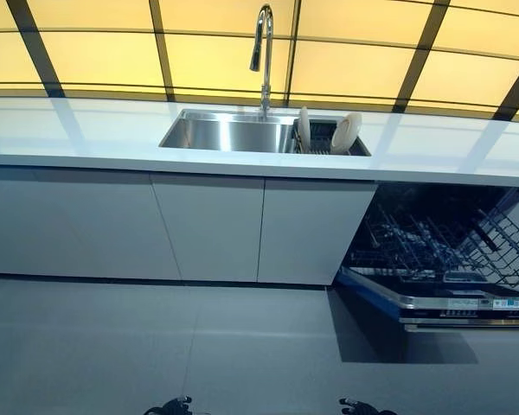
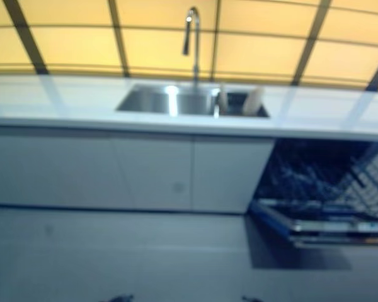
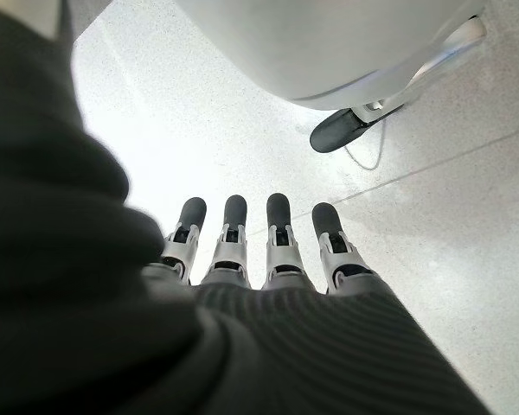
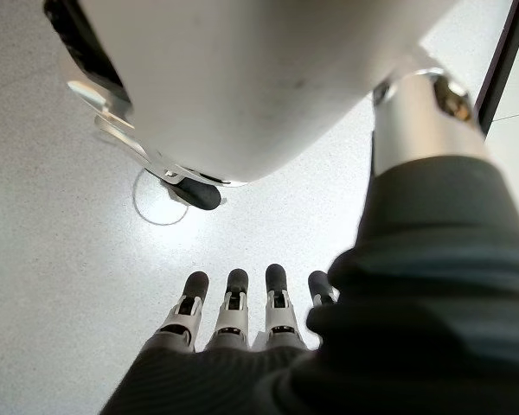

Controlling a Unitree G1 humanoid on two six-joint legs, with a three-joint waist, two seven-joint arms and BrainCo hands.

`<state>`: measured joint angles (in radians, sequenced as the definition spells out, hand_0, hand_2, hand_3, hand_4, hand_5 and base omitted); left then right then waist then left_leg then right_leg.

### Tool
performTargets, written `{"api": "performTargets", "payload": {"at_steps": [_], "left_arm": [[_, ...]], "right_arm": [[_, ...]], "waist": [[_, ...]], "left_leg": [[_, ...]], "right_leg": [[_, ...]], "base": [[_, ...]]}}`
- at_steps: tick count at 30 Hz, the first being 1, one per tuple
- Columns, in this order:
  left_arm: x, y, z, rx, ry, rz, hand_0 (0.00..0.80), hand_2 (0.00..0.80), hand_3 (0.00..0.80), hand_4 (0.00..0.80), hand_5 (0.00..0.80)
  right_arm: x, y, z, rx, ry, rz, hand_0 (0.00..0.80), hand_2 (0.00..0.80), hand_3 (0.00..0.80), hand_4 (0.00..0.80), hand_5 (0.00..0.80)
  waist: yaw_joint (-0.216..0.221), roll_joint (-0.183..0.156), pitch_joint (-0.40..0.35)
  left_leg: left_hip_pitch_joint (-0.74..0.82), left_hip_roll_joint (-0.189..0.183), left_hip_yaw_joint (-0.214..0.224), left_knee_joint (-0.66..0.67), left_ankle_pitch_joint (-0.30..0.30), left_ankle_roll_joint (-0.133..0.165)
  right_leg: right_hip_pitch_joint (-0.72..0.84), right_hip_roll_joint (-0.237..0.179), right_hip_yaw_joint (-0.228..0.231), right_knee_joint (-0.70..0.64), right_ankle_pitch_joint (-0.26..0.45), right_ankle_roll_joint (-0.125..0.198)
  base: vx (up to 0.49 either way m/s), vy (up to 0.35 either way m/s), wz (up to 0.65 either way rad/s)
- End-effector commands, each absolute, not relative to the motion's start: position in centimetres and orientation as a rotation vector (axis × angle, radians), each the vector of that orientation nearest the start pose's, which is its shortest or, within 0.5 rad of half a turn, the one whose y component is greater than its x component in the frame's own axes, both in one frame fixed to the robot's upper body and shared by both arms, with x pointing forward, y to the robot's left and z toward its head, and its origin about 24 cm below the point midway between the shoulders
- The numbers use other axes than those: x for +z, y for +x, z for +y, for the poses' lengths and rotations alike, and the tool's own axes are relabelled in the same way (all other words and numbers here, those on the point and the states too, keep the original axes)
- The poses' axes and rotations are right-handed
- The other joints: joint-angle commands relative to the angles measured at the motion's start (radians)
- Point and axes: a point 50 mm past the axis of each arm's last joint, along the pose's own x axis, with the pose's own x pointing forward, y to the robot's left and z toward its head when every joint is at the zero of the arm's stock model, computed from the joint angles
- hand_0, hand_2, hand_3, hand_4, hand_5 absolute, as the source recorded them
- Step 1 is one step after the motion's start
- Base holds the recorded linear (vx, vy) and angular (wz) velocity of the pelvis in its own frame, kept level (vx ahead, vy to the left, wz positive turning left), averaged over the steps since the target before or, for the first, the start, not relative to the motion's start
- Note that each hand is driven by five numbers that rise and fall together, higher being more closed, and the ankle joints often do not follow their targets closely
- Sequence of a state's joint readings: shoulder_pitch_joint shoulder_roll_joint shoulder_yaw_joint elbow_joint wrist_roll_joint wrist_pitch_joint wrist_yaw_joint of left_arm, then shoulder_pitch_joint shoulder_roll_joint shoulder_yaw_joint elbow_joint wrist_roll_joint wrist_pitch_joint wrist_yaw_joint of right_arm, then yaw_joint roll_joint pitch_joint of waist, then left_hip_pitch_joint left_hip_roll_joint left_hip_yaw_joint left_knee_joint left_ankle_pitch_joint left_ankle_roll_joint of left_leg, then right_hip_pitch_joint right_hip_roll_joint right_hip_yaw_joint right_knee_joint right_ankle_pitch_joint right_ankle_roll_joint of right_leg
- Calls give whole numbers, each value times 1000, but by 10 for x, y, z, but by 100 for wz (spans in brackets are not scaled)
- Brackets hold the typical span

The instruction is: Take plates into dishwasher

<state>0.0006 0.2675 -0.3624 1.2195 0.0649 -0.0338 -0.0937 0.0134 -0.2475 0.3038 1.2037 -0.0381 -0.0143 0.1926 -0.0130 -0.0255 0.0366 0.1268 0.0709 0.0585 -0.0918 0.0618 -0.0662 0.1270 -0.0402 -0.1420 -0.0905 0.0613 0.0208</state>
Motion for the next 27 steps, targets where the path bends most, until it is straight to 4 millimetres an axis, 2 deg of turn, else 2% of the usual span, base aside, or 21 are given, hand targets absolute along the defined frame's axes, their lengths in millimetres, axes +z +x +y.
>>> {"api": "performTargets", "payload": {"at_steps": [1,10,13,15,17,19,20,22,25,27], "left_arm": [[-162,109,210,-306,456,1192,0,0,0,0,0],[-161,111,213,-265,467,1178,0,0,0,0,0],[-161,111,213,-270,478,1183,0,0,0,0,0],[-161,111,213,-272,480,1184,0,0,0,0,0],[-159,113,220,-276,505,1182,0,0,0,0,0],[-158,112,221,-277,508,1182,0,0,0,0,0],[-158,110,223,-277,513,1182,0,0,0,0,0],[-158,105,227,-268,511,1185,0,0,0,0,0],[-159,100,227,-256,500,1187,0,0,0,0,0],[-160,98,225,-252,491,1188,0,0,0,0,0]], "right_arm": [[-163,100,-211,328,-340,1251,0,0,0,0,0],[-163,101,-208,340,-320,1226,0,0,0,0,0],[-156,118,-199,395,-232,1117,0,0,0,0,0],[-154,122,-196,418,-214,1093,0,0,0,0,0],[-121,169,-168,601,-44,858,0,0,0,0,0],[-116,173,-165,615,-16,824,0,0,0,0,0],[-91,192,-153,668,97,698,0,0,0,0,0],[-49,213,-141,737,257,470,0,0,0,0,0],[5,229,-125,843,478,181,0,0,0,0,0],[56,237,-114,936,757,-89,0,0,0,0,0]], "waist": [[-13,4,38],[-12,-4,36],[-8,-9,39],[-8,-9,39],[-7,-22,43],[-8,-23,44],[-12,-27,44],[-20,-30,43],[-29,-29,42],[-31,-24,40]], "left_leg": [[14,-77,10,5,-67,64],[23,-80,8,5,-73,70],[26,-81,0,5,-72,71],[27,-82,0,5,-72,71],[19,-80,0,5,-67,71],[19,-80,0,5,-67,71],[15,-80,1,5,-65,72],[13,-81,5,5,-67,71],[7,-81,14,5,-69,71],[6,-81,22,5,-73,73]], "right_leg": [[14,13,21,40,-60,37],[18,16,23,44,-64,34],[21,17,21,46,-64,34],[22,17,21,47,-64,34],[13,18,20,51,-62,33],[12,18,20,51,-61,33],[9,18,20,51,-60,32],[6,19,20,49,-61,33],[-2,19,24,47,-62,38],[-5,17,28,48,-64,42]], "base": [[0,0,0],[0,0,0],[0,0,0],[0,0,0],[-37,-42,0],[-18,-15,-1],[0,0,0],[-16,-3,2],[-10,4,0],[-16,50,0]]}}
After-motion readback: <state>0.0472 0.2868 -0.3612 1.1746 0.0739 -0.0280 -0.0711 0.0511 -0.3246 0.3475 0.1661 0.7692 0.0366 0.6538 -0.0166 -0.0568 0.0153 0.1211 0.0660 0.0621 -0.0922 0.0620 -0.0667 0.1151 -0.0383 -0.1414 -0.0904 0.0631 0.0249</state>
